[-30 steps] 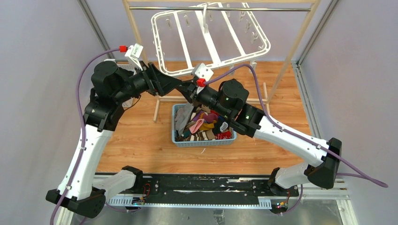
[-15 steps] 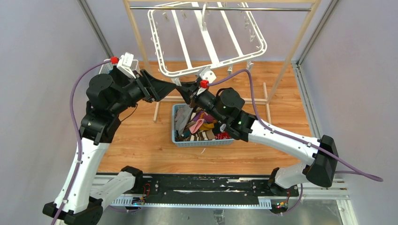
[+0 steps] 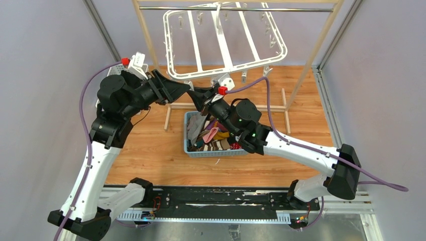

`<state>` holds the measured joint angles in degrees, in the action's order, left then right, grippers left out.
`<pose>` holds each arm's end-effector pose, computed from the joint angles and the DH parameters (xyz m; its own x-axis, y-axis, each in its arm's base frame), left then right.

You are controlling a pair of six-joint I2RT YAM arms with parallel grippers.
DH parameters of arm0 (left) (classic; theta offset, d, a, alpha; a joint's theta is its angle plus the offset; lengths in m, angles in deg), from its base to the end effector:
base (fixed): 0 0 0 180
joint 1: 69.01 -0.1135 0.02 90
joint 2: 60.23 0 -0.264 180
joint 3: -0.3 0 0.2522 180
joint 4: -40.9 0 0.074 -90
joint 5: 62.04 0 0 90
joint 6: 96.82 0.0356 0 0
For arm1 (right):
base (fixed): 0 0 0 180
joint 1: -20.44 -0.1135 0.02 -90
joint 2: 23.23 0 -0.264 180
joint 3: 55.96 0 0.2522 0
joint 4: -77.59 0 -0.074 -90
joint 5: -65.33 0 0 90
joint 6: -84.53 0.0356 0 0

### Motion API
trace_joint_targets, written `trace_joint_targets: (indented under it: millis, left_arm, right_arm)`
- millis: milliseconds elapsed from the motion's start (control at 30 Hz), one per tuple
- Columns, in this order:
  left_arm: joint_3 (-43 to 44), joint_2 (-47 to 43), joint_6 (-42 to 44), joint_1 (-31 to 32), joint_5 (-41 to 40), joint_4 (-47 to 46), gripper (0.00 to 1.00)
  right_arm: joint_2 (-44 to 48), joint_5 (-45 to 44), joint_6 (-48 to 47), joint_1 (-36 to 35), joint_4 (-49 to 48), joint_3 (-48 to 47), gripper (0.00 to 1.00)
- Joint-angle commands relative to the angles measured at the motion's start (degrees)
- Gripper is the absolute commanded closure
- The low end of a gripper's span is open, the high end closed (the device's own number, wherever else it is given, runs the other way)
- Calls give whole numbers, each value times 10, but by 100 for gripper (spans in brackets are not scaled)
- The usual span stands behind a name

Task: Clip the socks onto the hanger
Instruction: Open the clamp at the hanger.

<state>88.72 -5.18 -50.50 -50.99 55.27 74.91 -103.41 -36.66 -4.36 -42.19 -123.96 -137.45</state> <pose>0.1709 -0.0728 0.4674 -0.4988 -0.4830 -0.7196 0.5070 0.5108 -0.6943 0.1571 0.2873 0.4217 0.1634 0.3569 -0.9197 -0.7840 0.6129 0.0985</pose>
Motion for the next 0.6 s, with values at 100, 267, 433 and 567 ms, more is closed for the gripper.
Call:
trace_joint_targets:
  millis: [100, 267, 433, 567]
  left_arm:
    - [-3, -11, 8, 1, -16, -1, 42]
    - [0, -1, 16, 1, -21, -5, 44]
    - [6, 9, 23, 1, -18, -7, 45]
    - [1, 10, 25, 1, -16, -6, 46]
  right_arm:
    - [-13, -23, 16, -15, -33, 6, 100]
    - [-21, -20, 23, -20, -34, -1, 100]
    - [-24, -16, 28, -23, -32, -6, 100]
    - [-28, -15, 29, -26, -33, -8, 100]
